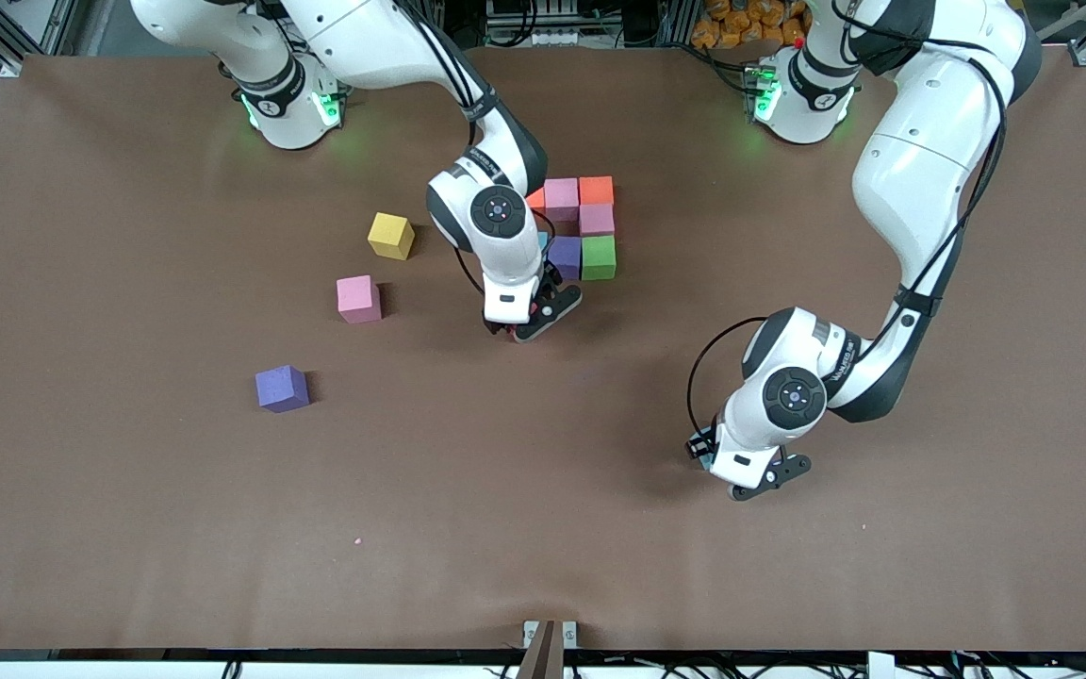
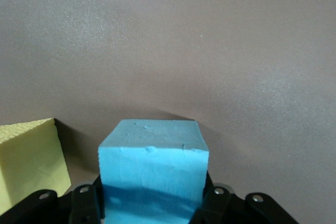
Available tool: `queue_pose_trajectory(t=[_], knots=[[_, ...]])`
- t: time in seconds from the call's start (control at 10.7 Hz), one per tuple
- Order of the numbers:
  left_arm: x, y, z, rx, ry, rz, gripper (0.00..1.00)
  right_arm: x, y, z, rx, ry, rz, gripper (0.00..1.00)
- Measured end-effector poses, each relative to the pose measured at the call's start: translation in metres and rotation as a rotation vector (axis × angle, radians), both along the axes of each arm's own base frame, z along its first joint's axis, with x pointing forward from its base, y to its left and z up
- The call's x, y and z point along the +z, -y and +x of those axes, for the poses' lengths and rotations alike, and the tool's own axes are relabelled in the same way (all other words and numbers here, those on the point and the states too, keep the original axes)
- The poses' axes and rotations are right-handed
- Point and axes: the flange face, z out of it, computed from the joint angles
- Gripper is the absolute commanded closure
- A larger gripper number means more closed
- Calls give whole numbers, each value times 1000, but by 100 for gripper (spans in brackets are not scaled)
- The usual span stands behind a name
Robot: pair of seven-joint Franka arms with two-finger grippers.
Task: Form number 2 with 11 blocks
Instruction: 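Grasp the loose pink block with the right gripper, then place pink below cyan with the right gripper while the left gripper carries cyan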
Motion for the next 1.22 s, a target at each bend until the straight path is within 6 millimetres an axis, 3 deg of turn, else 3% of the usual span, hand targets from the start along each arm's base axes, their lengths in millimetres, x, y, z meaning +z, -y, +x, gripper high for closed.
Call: queue_pose_trajectory(t=[0.09, 0.19, 0.56, 1.03, 1.22], knots=[[0, 0, 0, 0, 0, 0, 37, -1, 0, 0, 1, 2, 1, 49], [0, 0, 0, 1, 1, 0, 37, 0, 0, 0, 1, 4, 2, 62], [3, 0, 2, 1, 6, -1, 37, 5, 0, 4, -50, -1, 1, 70], [17, 10, -1, -12, -8, 6, 37, 39, -2, 0, -463, -56, -20, 72], [25, 19, -4, -24, -9, -2, 37, 35, -1, -5, -562, -72, -38, 73]])
